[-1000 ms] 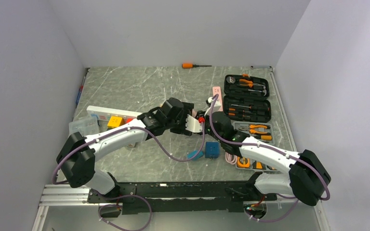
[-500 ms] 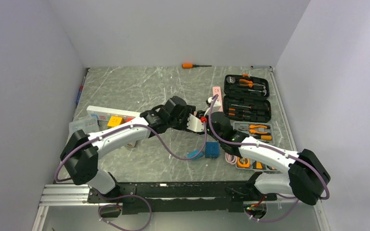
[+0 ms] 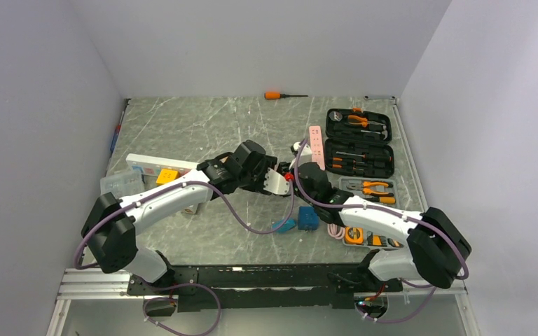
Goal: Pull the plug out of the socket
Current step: Remove the plug from the socket, then place the plug at the center of the board, then place the socket at the center of the board.
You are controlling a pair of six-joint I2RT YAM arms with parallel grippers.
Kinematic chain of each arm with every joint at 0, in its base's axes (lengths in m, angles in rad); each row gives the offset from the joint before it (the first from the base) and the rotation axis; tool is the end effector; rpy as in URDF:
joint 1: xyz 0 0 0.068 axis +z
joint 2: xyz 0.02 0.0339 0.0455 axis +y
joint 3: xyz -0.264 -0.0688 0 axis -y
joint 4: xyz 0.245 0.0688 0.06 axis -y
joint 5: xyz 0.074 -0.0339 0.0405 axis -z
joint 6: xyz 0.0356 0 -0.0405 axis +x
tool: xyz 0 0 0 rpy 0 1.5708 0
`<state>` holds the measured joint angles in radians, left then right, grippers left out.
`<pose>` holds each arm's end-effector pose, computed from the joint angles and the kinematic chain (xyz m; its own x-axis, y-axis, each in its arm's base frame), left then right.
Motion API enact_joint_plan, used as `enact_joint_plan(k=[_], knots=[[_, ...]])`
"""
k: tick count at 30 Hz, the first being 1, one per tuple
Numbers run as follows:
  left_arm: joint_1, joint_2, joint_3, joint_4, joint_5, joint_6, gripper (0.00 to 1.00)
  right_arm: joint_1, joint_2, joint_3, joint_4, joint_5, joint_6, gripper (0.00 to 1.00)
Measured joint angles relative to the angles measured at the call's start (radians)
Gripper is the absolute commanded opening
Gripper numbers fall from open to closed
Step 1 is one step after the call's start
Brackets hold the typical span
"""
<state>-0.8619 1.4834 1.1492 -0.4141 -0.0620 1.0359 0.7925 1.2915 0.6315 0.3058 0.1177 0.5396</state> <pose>0.2154 -0.2478 0.2783 0.4006 0.8519 -0.3373 0.7522 -0.0956 0.6520 0.1996 0.1965 0.2265 -0.5325 0.1866 -0.8256 -0.4153 0.7923 0.4470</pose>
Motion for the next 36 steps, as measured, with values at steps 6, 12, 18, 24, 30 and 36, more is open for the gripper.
enact_joint_plan(k=[6, 12, 18, 24, 30, 36], knots=[[0.006, -0.017, -0.005, -0.02, -0.026, 0.014, 0.0, 0.002, 0.043, 0.055, -0.035, -0.021, -0.002, 0.0], [0.009, -0.015, 0.016, -0.07, -0.04, 0.013, 0.0, 0.008, 0.067, 0.083, -0.061, -0.021, 0.003, 0.0], [0.011, -0.018, 0.017, -0.087, -0.048, 0.009, 0.0, 0.011, 0.082, 0.09, -0.069, -0.01, 0.012, 0.0], [0.003, -0.117, 0.016, -0.211, -0.049, 0.021, 0.0, -0.061, 0.168, 0.087, -0.215, 0.243, -0.001, 0.0], [0.011, -0.138, 0.024, -0.241, -0.044, 0.019, 0.0, -0.068, 0.159, 0.066, -0.206, 0.298, -0.011, 0.0], [0.006, -0.135, 0.032, -0.299, -0.021, 0.013, 0.0, -0.183, 0.166, 0.067, -0.169, 0.158, 0.007, 0.0]])
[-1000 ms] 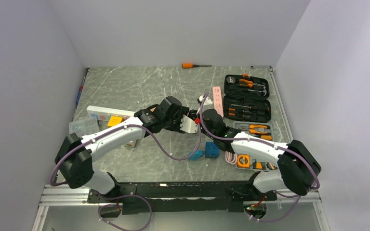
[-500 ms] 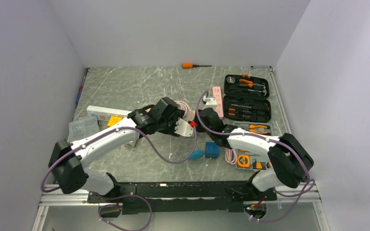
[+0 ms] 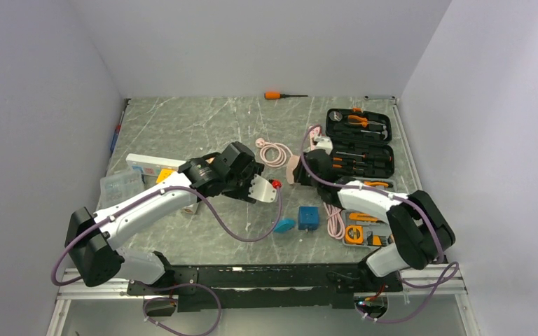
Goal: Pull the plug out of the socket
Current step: Place the socket at the center of the board.
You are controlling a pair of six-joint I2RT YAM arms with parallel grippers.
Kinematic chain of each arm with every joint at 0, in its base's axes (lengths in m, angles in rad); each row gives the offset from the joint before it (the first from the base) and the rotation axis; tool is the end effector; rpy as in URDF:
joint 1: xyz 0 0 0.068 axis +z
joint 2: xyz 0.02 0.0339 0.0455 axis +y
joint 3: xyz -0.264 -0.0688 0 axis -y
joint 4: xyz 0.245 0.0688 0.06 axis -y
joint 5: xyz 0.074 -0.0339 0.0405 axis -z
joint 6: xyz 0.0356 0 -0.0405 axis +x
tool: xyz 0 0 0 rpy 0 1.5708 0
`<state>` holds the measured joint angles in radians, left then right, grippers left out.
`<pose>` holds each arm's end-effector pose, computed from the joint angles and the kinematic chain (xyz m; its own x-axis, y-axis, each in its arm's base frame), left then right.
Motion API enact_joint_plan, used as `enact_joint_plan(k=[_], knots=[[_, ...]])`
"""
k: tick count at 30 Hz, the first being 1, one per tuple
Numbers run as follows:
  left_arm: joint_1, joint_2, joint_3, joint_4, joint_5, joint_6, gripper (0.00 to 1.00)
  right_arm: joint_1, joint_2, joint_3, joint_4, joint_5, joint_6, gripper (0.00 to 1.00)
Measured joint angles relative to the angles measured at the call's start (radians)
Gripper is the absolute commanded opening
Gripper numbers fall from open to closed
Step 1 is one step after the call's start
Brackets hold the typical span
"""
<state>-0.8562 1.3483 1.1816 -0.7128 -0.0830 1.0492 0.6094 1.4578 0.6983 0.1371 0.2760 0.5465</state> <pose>0.1877 -0.2119 0.3052 0.3711 0.8908 -0.2623 0.7955 -0.1593 0.5846 0.2492 0.1621 0.1875 -0.6003 0.1908 -0.7767 -0.0670 0.9557 0.2865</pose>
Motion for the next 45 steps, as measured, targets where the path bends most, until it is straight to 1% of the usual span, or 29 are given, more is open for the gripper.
enact_joint_plan(k=[5, 8, 12, 13, 16, 18, 20, 21, 25, 26, 31, 34, 37, 43, 44, 45], knots=[[-0.037, 0.01, 0.003, -0.076, 0.0, 0.008, 0.0, -0.159, 0.063, 0.005, 0.109, -0.183, 0.08, 0.0], [-0.072, 0.015, -0.003, -0.112, 0.0, 0.011, 0.0, -0.187, 0.124, 0.027, 0.172, -0.256, 0.128, 0.0], [-0.112, 0.055, -0.004, -0.186, 0.008, 0.002, 0.0, -0.19, 0.218, 0.061, 0.266, -0.359, 0.204, 0.0], [-0.122, 0.069, -0.006, -0.203, 0.01, -0.002, 0.0, -0.193, 0.244, 0.077, 0.281, -0.381, 0.222, 0.04], [-0.146, 0.089, -0.04, -0.22, 0.015, -0.031, 0.0, -0.197, 0.313, 0.139, 0.298, -0.414, 0.253, 0.21], [-0.168, 0.089, -0.084, -0.216, 0.014, -0.06, 0.0, -0.2, 0.349, 0.187, 0.286, -0.42, 0.258, 0.41], [-0.195, 0.094, -0.122, -0.216, 0.016, -0.092, 0.0, -0.206, 0.371, 0.233, 0.251, -0.42, 0.255, 0.56], [-0.208, 0.104, -0.133, -0.224, 0.024, -0.11, 0.0, -0.211, 0.377, 0.256, 0.229, -0.417, 0.251, 0.67], [-0.234, 0.156, -0.136, -0.231, 0.065, -0.164, 0.0, -0.23, 0.375, 0.284, 0.185, -0.395, 0.227, 0.95], [-0.237, 0.169, -0.136, -0.231, 0.07, -0.173, 0.0, -0.233, 0.374, 0.283, 0.171, -0.386, 0.219, 0.99], [-0.251, 0.254, -0.137, -0.229, 0.079, -0.209, 0.0, -0.238, 0.335, 0.254, 0.121, -0.356, 0.197, 1.0], [-0.261, 0.314, -0.131, -0.229, 0.062, -0.234, 0.0, -0.237, 0.258, 0.234, 0.086, -0.335, 0.182, 1.0], [-0.271, 0.332, -0.119, -0.242, 0.039, -0.251, 0.0, -0.237, 0.158, 0.224, 0.069, -0.317, 0.163, 1.0], [-0.29, 0.394, -0.059, -0.299, 0.014, -0.289, 0.23, -0.241, -0.081, 0.207, 0.056, -0.302, 0.137, 1.0], [-0.293, 0.4, -0.053, -0.304, 0.01, -0.293, 0.31, -0.242, -0.116, 0.202, 0.056, -0.302, 0.137, 1.0], [-0.298, 0.41, -0.044, -0.312, 0.006, -0.296, 0.33, -0.243, -0.146, 0.196, 0.056, -0.302, 0.137, 1.0]])
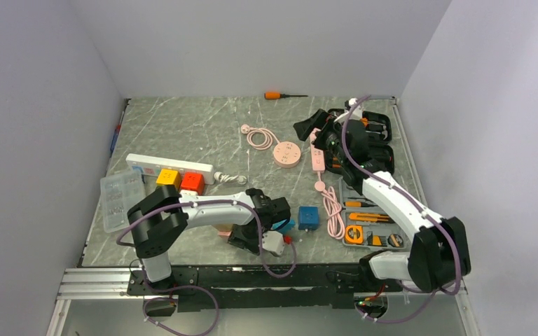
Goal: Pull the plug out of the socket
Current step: Place the socket at the center of the board, then pick up the socket from the center of the board.
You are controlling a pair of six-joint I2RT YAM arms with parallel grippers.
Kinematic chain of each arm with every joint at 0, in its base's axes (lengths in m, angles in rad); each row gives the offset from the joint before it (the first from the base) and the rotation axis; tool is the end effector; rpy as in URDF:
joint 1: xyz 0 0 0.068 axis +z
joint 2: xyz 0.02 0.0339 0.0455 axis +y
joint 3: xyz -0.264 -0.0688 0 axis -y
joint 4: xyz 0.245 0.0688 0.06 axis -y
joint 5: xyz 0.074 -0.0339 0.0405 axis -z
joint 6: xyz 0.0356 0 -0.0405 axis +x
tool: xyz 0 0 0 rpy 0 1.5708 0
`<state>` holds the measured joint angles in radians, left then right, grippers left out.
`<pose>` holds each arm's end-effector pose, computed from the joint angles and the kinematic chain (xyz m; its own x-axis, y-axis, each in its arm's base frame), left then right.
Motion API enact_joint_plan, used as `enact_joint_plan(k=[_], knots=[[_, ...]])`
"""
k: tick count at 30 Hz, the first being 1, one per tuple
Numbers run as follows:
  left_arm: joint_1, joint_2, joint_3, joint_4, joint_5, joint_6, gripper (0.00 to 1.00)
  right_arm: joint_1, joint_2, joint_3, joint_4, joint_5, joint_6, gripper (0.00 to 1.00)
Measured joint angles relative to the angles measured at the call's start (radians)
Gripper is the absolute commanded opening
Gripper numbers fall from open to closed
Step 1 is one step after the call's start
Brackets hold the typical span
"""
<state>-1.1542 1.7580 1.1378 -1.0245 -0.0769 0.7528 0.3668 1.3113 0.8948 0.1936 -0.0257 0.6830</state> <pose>0.1220 -0.2689 0.1701 0.3304 0.9378 0.1063 0.9430 -0.3329 0.0054 0.2867 0.1111 0.3002 -0.4011 0.5218 -0.7529 -0.1660 0.7669 0.6199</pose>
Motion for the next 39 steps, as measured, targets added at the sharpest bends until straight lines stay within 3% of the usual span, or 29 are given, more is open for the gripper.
enact_joint_plan(k=[6, 8, 10, 13, 22, 28, 33, 39], knots=[[-0.013, 0.061, 0.074, -0.046, -0.007, -0.037, 0.35, -0.001, -0.095, -0.053, -0.026, 0.0, -0.002, 1.0], [-0.013, 0.07, 0.092, -0.035, -0.003, -0.048, 0.5, -0.002, -0.108, -0.066, -0.047, 0.0, -0.007, 1.0], [-0.013, 0.071, 0.103, -0.013, 0.009, -0.062, 0.78, -0.002, -0.116, -0.072, -0.065, 0.002, -0.012, 1.0], [-0.016, 0.071, 0.121, 0.025, 0.034, -0.077, 0.98, -0.002, -0.136, -0.08, -0.091, 0.003, -0.023, 1.0], [-0.019, 0.039, 0.172, 0.07, 0.08, -0.126, 0.99, -0.002, -0.192, -0.1, -0.108, 0.013, -0.039, 1.0], [0.035, -0.028, 0.277, 0.0, 0.084, -0.138, 0.99, -0.002, -0.203, -0.105, -0.143, 0.018, -0.063, 1.0], [0.223, -0.156, 0.422, -0.043, 0.109, -0.164, 0.99, -0.002, -0.234, -0.109, -0.162, -0.014, -0.115, 1.0], [0.521, -0.469, 0.349, -0.001, 0.146, -0.208, 0.99, -0.002, -0.291, -0.189, -0.135, -0.1, -0.101, 1.0]])
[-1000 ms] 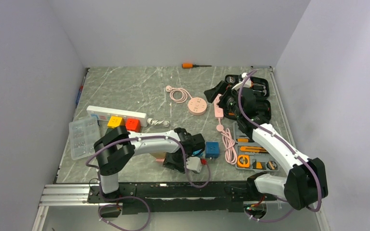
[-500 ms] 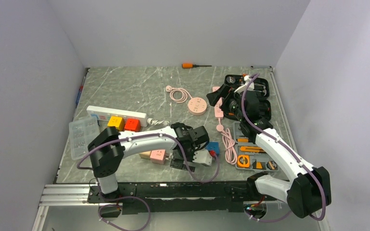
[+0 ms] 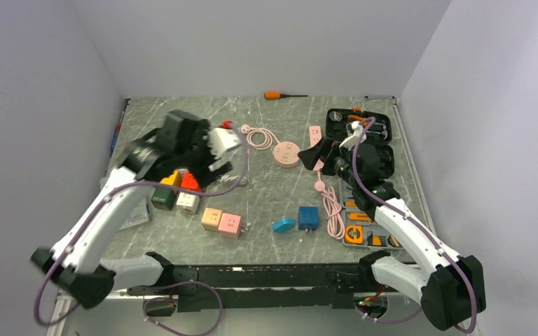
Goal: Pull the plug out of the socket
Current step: Pick up the socket from the center of the board.
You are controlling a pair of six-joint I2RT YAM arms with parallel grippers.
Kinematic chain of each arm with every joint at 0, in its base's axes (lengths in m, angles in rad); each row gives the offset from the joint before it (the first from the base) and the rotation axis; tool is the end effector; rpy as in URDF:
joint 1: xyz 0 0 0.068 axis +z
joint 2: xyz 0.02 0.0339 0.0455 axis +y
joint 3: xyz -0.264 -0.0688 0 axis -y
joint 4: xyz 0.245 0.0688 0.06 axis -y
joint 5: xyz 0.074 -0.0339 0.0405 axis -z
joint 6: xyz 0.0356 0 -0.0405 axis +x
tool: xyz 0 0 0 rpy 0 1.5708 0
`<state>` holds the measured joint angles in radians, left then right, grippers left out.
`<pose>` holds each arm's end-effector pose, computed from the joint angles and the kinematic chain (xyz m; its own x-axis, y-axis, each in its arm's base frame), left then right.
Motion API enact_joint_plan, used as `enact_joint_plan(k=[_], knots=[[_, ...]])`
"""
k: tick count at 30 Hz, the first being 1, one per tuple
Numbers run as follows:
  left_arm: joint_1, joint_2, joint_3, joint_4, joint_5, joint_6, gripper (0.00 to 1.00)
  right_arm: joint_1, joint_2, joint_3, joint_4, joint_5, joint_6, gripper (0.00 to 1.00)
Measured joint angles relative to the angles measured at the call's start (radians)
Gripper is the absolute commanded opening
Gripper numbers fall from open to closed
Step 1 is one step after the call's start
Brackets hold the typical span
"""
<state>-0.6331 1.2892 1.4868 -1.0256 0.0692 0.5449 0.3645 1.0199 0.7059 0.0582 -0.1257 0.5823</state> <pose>0.1994 -0.1494 0.3934 -0.1824 0.7752 -0.6048 0.8448 0.4382 0.3070 0.2218 0.0894 0.2922 -0.4543 0.4106 -0.7906 -0.2600 0.7877 0.5585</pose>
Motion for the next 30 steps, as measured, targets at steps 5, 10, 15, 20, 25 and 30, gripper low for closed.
enact_joint_plan(k=[5, 10, 15, 20, 25, 30], knots=[[0.209, -0.233, -0.127, 0.016, 0.097, -0.034, 0.99, -0.006, 0.036, -0.094, 0.105, -0.168, 0.069, 1.0], [0.302, -0.273, -0.163, -0.007, 0.195, -0.034, 0.99, 0.22, 0.22, 0.109, -0.061, -0.139, -0.052, 1.0], [0.389, -0.248, -0.206, -0.038, 0.284, -0.033, 0.99, 0.512, 0.293, 0.259, -0.141, -0.065, -0.198, 1.0], [0.434, -0.252, -0.299, -0.058, 0.339, -0.035, 0.99, 0.644, 0.394, 0.298, -0.221, 0.006, -0.324, 1.0], [0.439, -0.27, -0.374, -0.069, 0.359, -0.034, 0.99, 0.755, 0.599, 0.402, -0.306, 0.074, -0.444, 1.0], [0.442, -0.347, -0.393, -0.09, 0.391, -0.014, 0.99, 0.803, 0.69, 0.43, -0.33, 0.088, -0.533, 1.0]])
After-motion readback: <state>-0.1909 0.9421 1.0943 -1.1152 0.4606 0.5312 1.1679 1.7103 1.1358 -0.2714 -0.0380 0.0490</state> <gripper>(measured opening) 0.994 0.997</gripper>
